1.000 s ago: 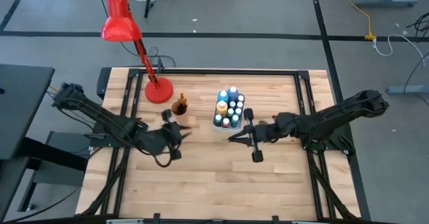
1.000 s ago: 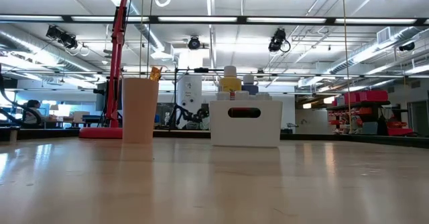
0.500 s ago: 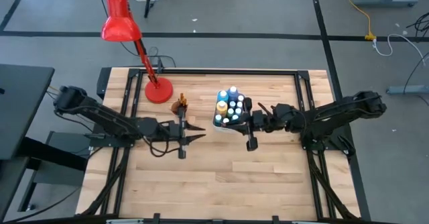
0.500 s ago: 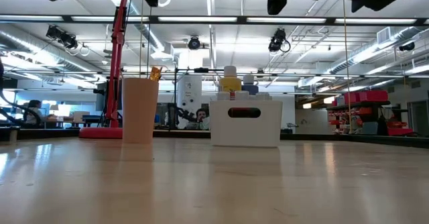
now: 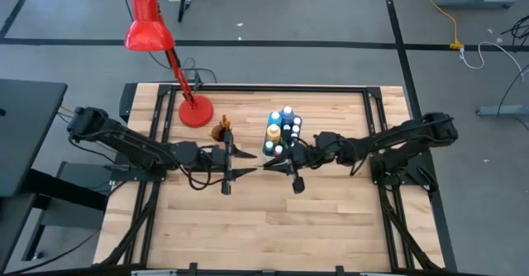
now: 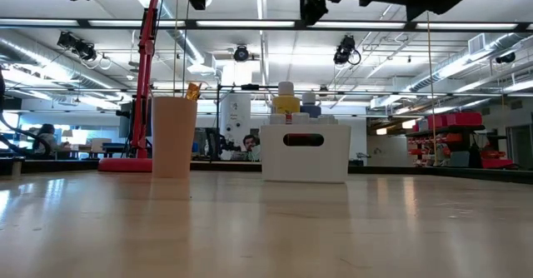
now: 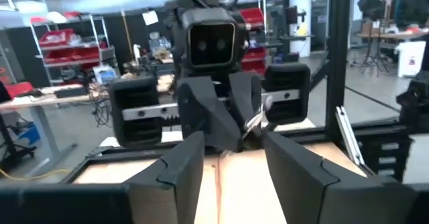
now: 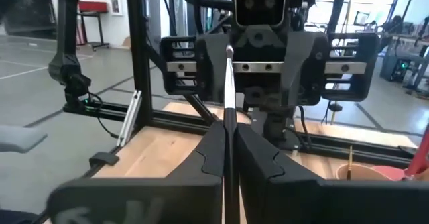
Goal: Pick & Place Paint Supplies
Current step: Put the white paint brush into the orange cup
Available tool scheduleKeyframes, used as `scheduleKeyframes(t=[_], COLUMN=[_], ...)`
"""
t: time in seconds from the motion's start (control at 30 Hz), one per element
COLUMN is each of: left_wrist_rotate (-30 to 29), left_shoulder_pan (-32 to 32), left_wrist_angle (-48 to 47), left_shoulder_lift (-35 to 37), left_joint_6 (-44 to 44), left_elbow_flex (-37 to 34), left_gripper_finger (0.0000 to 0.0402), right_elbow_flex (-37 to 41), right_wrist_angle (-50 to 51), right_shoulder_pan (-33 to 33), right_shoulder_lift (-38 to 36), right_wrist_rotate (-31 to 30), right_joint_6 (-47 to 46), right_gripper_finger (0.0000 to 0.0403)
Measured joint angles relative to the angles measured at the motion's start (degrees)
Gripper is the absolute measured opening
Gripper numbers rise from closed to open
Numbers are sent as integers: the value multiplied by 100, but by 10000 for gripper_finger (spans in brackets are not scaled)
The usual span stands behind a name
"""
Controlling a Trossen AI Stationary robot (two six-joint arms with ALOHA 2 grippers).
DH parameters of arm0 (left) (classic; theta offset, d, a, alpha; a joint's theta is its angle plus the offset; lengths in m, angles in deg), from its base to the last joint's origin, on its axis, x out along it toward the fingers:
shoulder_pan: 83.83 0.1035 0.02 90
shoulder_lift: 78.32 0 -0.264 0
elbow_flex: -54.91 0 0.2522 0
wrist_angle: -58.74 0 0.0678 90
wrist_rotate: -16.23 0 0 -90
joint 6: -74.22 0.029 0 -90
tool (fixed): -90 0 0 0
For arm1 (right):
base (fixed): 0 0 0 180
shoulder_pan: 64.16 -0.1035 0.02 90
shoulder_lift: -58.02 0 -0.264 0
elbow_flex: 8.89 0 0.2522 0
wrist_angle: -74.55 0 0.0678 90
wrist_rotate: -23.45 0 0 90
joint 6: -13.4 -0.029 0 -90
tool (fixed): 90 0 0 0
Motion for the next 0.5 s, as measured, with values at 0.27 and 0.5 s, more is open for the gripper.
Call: scheduleKeyframes(t=[0.27,0.5], left_wrist_rotate=[231,226], left_shoulder_pan=[-68,-68], left_wrist_angle=[-105,-147], left_shoulder_lift=[-2,-2], left_joint_6=[45,166], left_elbow_flex=[-4,-4], left_gripper_finger=[172,157], right_elbow_flex=[-358,-403], right_wrist_angle=[122,74], right_shoulder_pan=[2,2], right_shoulder_lift=[451,582], right_wrist_rotate=[0,-4], right_joint_6=[-159,-92], right_gripper_finger=[19,19])
